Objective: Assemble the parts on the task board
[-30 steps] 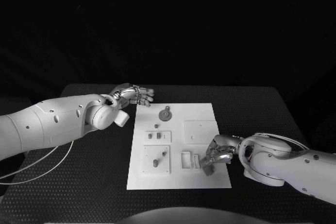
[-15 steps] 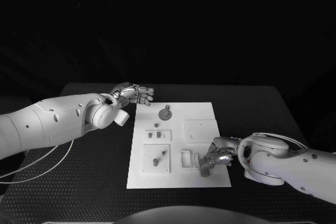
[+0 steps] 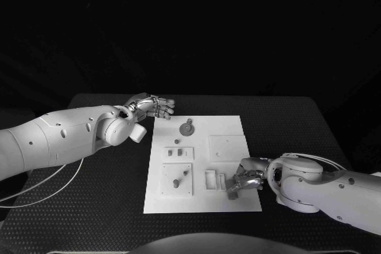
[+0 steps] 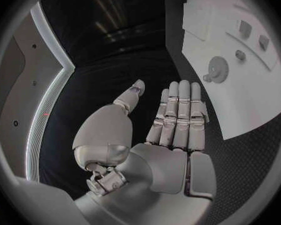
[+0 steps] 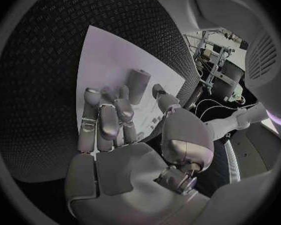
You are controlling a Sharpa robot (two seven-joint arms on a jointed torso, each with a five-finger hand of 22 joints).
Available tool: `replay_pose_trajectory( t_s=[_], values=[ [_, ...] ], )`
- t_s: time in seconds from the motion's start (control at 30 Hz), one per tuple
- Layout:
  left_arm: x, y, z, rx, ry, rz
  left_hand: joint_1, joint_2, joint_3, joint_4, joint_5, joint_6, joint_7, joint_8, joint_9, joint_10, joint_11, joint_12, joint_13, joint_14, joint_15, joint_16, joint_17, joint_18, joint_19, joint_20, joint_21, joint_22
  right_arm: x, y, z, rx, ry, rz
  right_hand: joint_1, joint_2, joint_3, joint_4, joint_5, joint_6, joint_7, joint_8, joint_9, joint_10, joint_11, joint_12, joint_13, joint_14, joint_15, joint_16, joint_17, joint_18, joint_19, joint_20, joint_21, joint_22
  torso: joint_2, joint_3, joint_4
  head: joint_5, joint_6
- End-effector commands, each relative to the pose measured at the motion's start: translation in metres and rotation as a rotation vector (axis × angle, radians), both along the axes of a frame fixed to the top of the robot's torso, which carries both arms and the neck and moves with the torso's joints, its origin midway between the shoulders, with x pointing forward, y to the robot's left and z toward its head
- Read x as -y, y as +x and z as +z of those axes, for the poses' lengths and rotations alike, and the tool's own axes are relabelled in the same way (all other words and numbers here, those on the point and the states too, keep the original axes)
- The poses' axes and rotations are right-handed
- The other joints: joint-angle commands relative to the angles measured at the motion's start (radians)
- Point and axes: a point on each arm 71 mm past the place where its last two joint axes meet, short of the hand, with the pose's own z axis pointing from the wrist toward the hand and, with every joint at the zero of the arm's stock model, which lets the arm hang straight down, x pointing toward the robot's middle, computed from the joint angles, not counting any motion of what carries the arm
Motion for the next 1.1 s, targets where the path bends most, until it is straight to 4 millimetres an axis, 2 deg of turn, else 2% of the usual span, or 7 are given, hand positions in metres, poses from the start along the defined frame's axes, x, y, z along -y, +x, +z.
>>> replay_pose_trajectory(
  t_s=[0.03,0.27,0.4,0.67,0.93,1.03,1.1],
  values=[
    [0.0022,-0.0006,0.0006,-0.001,-0.009,-0.016,-0.007,0.000,0.000,0.005,0.004,-0.003,0.002,-0.004,-0.001,0.002,0.008,-0.006,-0.002,-0.002,0.007,-0.005,0.000,-0.005,-0.006,-0.001,-0.003,-0.001,-0.0025,-0.0008,-0.0014,0.008,-0.019,0.017,-0.012,-0.001,0.001,0.008,-0.001,0.018,0.010,-0.002,0.000,0.006,-0.002,0.004,-0.001,-0.002,-0.008,0.005,0.000,0.020,0.003,-0.004,0.005,0.011,0.000,0.0000,0.0001,-0.001,-0.001],
    [0.0023,-0.0008,0.0005,-0.003,-0.009,-0.018,-0.007,-0.001,0.000,0.005,0.004,-0.003,0.002,-0.004,-0.001,0.002,0.008,-0.007,-0.002,-0.003,0.007,-0.005,0.000,-0.005,-0.007,-0.001,-0.003,-0.002,-0.0060,-0.0012,-0.0035,0.022,-0.030,0.035,-0.015,-0.003,0.005,0.012,-0.001,0.019,0.009,-0.003,-0.001,0.005,-0.003,0.004,-0.001,-0.002,-0.008,0.005,0.000,0.020,0.003,-0.006,0.005,0.011,0.000,0.0001,0.0002,0.002,-0.001],
    [0.0025,-0.0007,0.0004,-0.003,-0.009,-0.019,-0.007,0.000,0.000,0.005,0.004,-0.003,0.002,-0.004,-0.001,0.002,0.008,-0.007,-0.002,-0.003,0.007,-0.005,0.000,-0.005,-0.007,-0.001,-0.003,-0.002,-0.0068,-0.0014,-0.0053,0.038,-0.044,0.045,0.006,-0.002,0.014,-0.003,-0.001,0.020,0.009,-0.005,-0.001,0.006,-0.003,0.005,-0.001,-0.002,-0.009,0.006,-0.001,0.020,0.003,-0.009,0.007,0.012,0.000,-0.0001,0.0001,0.002,-0.004],
    [0.0025,-0.0009,0.0004,-0.005,-0.009,-0.019,-0.007,0.000,0.000,0.005,0.004,-0.003,0.002,-0.004,-0.001,0.002,0.008,-0.007,-0.002,-0.003,0.007,-0.006,0.000,-0.005,-0.007,-0.001,-0.003,-0.002,-0.0054,0.0000,-0.0064,0.059,-0.065,0.051,0.078,0.042,0.020,-0.069,-0.001,0.022,0.010,-0.009,0.000,0.005,-0.002,0.005,-0.002,-0.004,-0.007,0.008,-0.005,0.018,0.002,-0.008,0.012,0.016,0.000,-0.0004,0.0002,0.000,-0.004],
    [0.0025,-0.0009,0.0003,-0.006,-0.008,-0.019,-0.006,0.000,0.000,0.005,0.004,-0.003,0.002,-0.004,-0.001,0.002,0.008,-0.008,-0.002,-0.003,0.008,-0.006,0.000,-0.005,-0.008,-0.001,-0.003,-0.002,-0.0050,0.0002,-0.0064,0.054,-0.046,0.039,0.166,0.073,0.018,-0.072,-0.001,0.024,0.011,-0.012,0.001,0.006,-0.001,0.006,-0.001,-0.005,-0.006,0.009,-0.009,0.018,-0.002,-0.006,0.015,0.017,0.000,0.0002,0.0002,-0.002,-0.004],
    [0.0027,-0.0009,0.0003,-0.006,-0.008,-0.020,-0.006,0.000,0.000,0.005,0.004,-0.003,0.002,-0.004,-0.001,0.002,0.008,-0.008,-0.002,-0.004,0.008,-0.006,0.000,-0.005,-0.008,-0.001,-0.003,-0.002,-0.0065,-0.0022,-0.0073,-0.008,0.035,0.029,0.168,0.097,0.013,-0.069,-0.001,0.029,0.011,-0.012,0.001,0.009,-0.001,0.009,0.000,-0.007,-0.005,0.009,-0.011,0.017,-0.003,-0.004,0.015,0.016,0.000,-0.0001,-0.0003,-0.002,-0.003],
    [0.0029,-0.0008,0.0002,-0.007,-0.008,-0.020,-0.006,0.000,0.000,0.005,0.004,-0.003,0.002,-0.004,-0.001,0.002,0.008,-0.008,-0.002,-0.004,0.008,-0.006,0.000,-0.005,-0.008,-0.001,-0.003,-0.002,-0.0080,-0.0047,-0.0079,-0.065,0.094,-0.005,0.143,0.128,0.001,-0.063,0.000,0.035,0.010,-0.013,-0.001,0.005,-0.001,-0.001,-0.009,-0.016,-0.003,0.003,-0.031,0.014,-0.009,0.000,0.013,0.015,0.000,0.0000,-0.0001,-0.002,-0.003]
  ],
)
